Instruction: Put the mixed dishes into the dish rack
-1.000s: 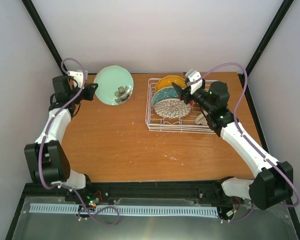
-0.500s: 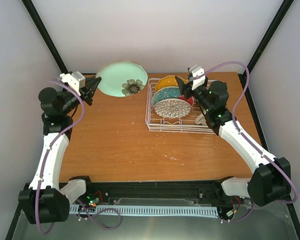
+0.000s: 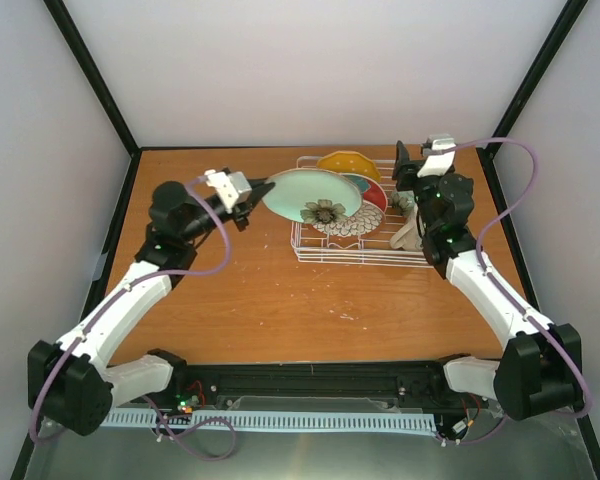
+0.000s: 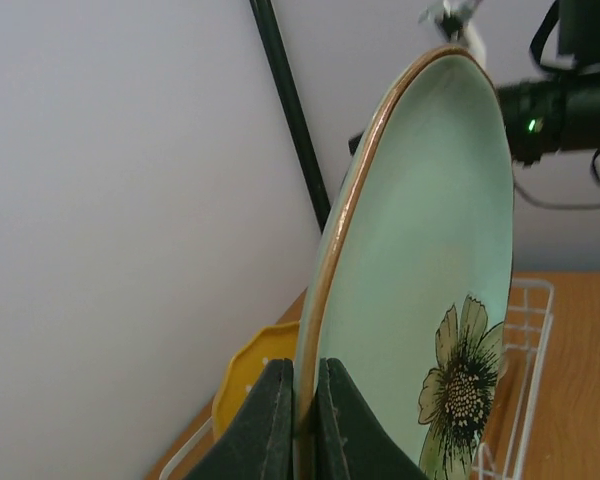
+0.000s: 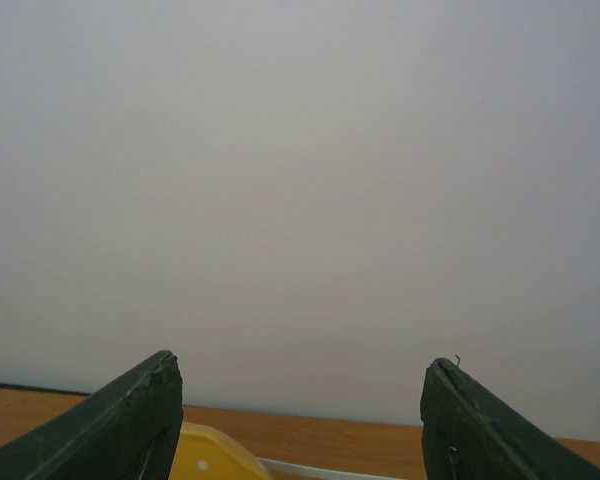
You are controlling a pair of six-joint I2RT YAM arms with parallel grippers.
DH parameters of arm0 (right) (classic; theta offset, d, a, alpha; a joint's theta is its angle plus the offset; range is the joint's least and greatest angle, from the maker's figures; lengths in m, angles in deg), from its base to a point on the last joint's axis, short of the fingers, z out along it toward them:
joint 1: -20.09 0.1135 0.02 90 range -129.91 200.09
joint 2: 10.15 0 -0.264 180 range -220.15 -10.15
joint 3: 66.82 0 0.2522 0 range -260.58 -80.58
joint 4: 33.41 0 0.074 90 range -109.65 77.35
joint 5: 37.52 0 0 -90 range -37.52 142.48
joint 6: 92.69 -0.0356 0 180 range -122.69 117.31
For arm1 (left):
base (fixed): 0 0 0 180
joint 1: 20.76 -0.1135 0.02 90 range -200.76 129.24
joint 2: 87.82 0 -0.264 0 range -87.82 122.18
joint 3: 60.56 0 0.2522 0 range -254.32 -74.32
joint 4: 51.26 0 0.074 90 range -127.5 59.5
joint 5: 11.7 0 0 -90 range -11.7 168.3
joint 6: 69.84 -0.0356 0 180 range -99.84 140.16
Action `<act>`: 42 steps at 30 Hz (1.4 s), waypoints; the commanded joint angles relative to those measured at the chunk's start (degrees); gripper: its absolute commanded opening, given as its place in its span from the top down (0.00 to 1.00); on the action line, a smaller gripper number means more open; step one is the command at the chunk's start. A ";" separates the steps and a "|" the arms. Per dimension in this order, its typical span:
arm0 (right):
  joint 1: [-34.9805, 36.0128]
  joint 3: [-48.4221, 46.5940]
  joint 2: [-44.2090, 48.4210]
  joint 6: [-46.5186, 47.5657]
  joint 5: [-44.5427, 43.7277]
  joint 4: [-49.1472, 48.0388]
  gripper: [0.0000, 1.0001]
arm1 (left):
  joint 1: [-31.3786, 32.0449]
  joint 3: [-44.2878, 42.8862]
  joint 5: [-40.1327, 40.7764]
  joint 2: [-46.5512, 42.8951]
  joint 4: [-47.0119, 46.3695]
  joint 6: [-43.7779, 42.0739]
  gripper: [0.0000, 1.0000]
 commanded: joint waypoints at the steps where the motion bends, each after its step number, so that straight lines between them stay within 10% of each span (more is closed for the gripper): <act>1: -0.96 1.40 2.29 -3.12 -2.06 -4.17 0.36 | 8.09 -2.53 13.10 2.32 -5.77 -10.64 0.99; 42: -6.85 8.68 6.82 -5.89 1.21 -9.20 0.37 | 23.14 -2.48 31.60 21.13 -11.69 -19.26 0.99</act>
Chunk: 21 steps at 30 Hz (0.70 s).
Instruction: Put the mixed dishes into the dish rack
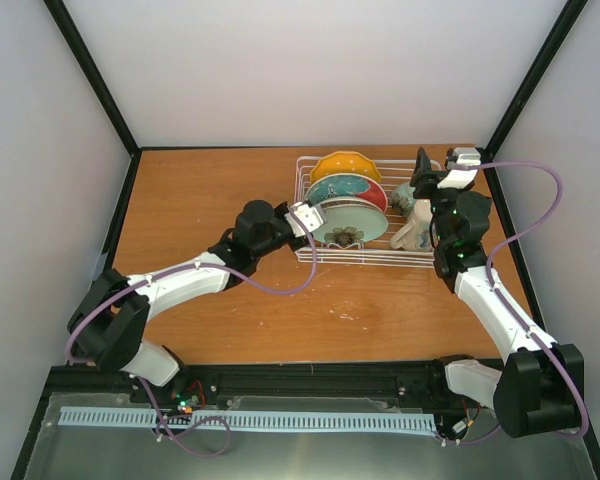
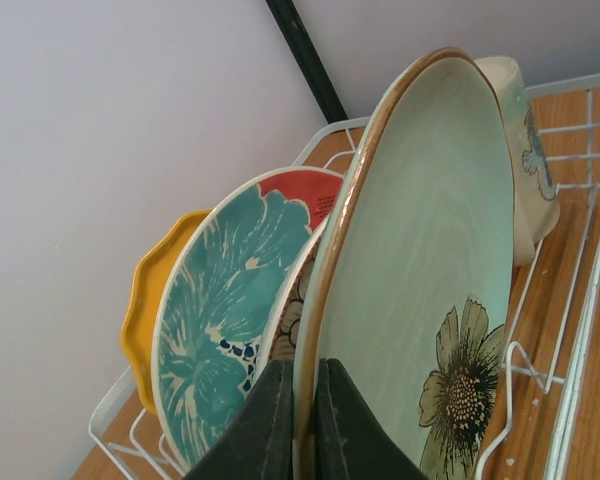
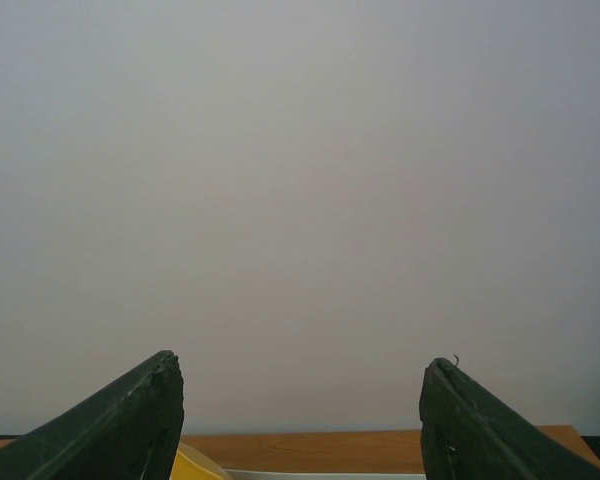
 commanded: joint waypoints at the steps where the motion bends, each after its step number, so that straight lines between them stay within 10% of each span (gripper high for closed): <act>1: -0.58 0.62 1.20 -1.12 0.57 -2.80 0.37 | 1.31 -3.36 3.01 -0.16 -5.11 -1.81 0.99; 21: -0.60 0.89 1.82 -1.46 1.03 -2.78 0.37 | 3.66 -4.57 8.27 4.80 -5.25 -0.20 0.70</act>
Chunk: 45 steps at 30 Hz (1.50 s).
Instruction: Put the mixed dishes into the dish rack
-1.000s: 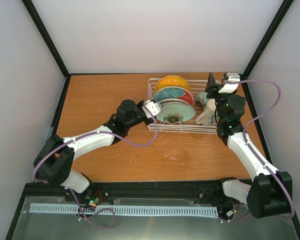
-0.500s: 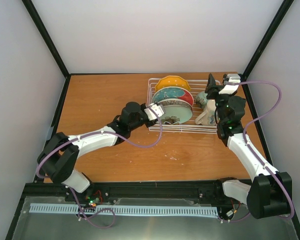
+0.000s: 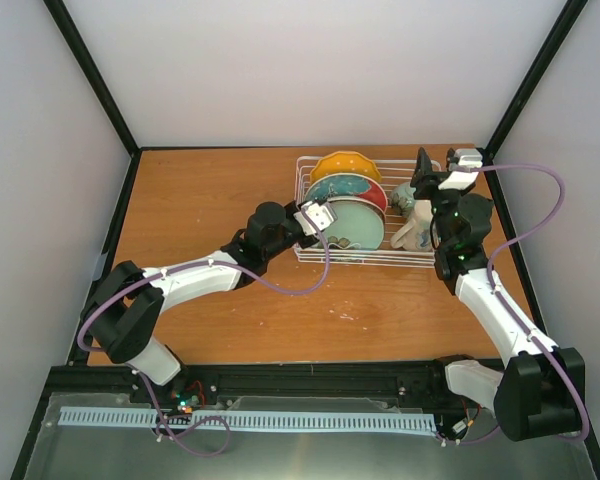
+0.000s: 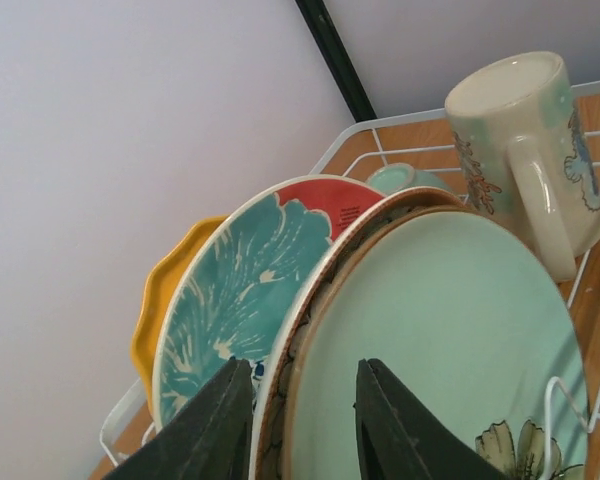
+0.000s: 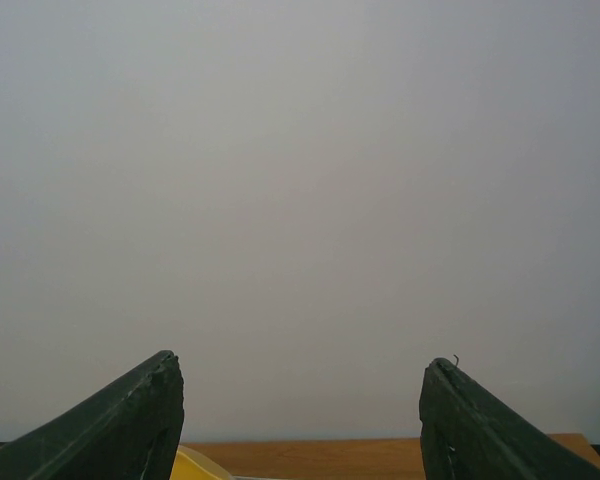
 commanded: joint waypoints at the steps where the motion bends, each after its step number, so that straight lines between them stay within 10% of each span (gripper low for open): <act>1: -0.64 0.31 0.83 -0.83 0.35 -1.97 0.37 | 0.84 -2.54 1.90 0.03 -1.94 0.52 0.68; 16: -0.66 3.68 8.48 4.43 -3.48 6.57 0.29 | -0.29 -7.09 20.59 -21.91 -1.85 1.42 0.42; 22: -0.65 11.94 14.38 2.92 -1.98 8.84 0.30 | -9.79 -8.26 29.73 -27.38 5.05 6.74 0.35; 30: -0.65 14.34 15.62 2.20 -7.63 10.69 0.32 | -22.61 -0.71 28.68 -37.08 10.15 17.51 0.32; 45: -0.65 14.48 15.84 3.20 -12.02 9.78 0.40 | -25.25 -3.16 27.86 -33.35 11.05 18.56 0.32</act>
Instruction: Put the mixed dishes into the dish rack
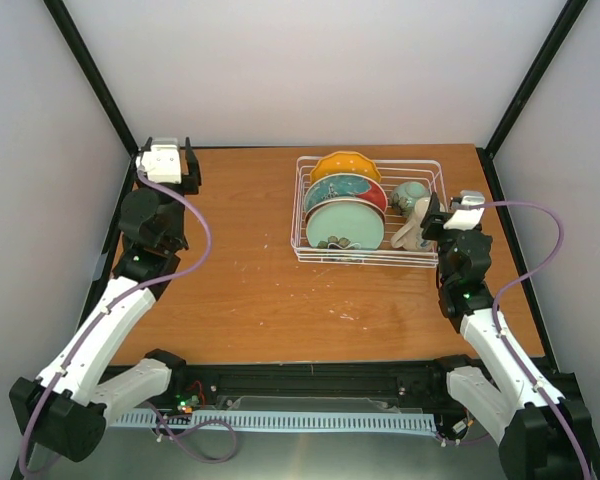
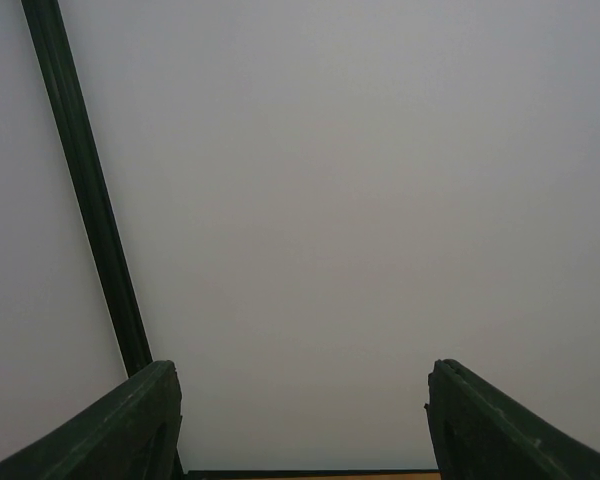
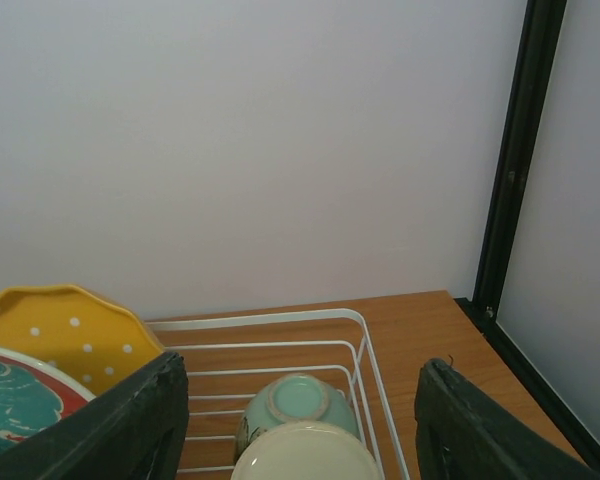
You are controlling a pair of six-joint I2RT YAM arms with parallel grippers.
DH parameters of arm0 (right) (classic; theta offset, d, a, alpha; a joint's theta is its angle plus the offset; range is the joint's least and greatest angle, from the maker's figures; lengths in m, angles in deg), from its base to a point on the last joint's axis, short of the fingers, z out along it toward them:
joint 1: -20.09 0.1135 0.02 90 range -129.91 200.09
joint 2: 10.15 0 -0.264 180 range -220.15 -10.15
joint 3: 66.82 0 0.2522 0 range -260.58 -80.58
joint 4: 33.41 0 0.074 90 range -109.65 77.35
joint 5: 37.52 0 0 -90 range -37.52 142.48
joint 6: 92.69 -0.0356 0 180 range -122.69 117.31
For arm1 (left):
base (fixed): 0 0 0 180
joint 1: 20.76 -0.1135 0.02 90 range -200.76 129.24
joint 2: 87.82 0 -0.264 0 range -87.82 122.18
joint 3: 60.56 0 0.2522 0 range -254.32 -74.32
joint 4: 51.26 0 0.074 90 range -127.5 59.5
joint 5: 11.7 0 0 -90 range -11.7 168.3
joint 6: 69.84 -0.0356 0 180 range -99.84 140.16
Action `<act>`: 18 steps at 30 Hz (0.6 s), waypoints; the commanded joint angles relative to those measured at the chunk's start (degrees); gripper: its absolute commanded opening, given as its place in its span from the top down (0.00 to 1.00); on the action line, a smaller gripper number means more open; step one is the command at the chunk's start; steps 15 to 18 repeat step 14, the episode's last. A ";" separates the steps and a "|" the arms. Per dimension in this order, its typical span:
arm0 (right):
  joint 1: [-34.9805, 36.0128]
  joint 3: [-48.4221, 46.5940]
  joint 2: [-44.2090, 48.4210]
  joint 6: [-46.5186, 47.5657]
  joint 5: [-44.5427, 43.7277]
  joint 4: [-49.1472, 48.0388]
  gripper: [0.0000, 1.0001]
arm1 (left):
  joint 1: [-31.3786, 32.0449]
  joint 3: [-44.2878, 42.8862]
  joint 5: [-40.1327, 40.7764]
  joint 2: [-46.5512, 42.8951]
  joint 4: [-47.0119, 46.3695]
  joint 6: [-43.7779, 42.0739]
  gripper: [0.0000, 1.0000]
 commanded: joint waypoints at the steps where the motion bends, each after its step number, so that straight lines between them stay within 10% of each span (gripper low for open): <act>1: -0.38 -0.10 0.78 0.43 -2.51 -1.47 0.40 | -0.97 -2.69 -0.22 0.85 0.53 1.28 0.32; 18: -0.38 0.09 0.86 0.92 -3.25 -2.00 0.39 | -3.13 -2.27 -0.20 2.71 -0.71 1.72 0.29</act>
